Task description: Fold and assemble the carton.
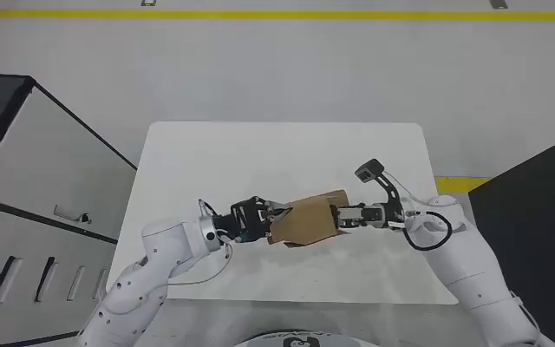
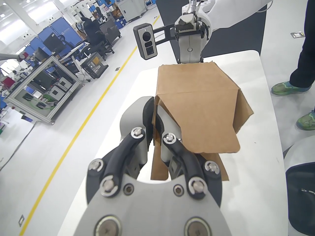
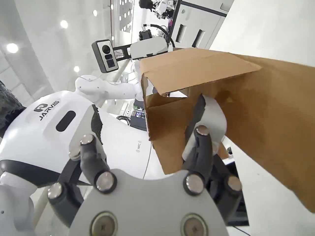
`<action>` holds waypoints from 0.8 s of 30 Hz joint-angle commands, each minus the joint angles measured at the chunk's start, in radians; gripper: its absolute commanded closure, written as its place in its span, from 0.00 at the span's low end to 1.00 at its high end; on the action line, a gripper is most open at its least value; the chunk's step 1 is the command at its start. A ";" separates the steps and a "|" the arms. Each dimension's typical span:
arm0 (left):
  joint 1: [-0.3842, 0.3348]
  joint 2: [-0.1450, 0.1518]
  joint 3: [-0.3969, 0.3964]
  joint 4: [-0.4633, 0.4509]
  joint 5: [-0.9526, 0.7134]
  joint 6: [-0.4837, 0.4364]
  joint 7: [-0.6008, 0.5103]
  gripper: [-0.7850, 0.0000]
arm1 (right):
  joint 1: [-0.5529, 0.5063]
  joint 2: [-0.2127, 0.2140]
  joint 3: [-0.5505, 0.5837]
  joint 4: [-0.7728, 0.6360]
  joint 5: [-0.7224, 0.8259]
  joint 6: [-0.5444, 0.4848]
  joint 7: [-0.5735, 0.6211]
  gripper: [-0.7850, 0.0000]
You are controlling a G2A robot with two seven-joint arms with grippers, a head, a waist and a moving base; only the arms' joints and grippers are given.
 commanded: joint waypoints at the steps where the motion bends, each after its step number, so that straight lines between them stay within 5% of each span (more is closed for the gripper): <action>1: 0.002 0.001 0.002 0.000 -0.002 -0.001 -0.001 1.00 | -0.002 0.002 -0.004 -0.021 -0.013 -0.008 -0.008 0.27; 6: 0.006 0.003 0.007 0.001 -0.003 0.002 -0.003 1.00 | 0.001 0.006 -0.020 -0.047 -0.040 -0.028 -0.028 0.50; 13: 0.006 0.007 0.007 0.001 -0.005 0.002 -0.007 1.00 | 0.017 0.014 -0.045 -0.051 -0.073 -0.041 -0.041 0.67; 24: -0.008 0.012 0.020 0.011 -0.019 -0.022 -0.018 1.00 | 0.038 0.032 -0.087 -0.071 -0.099 -0.064 -0.064 0.76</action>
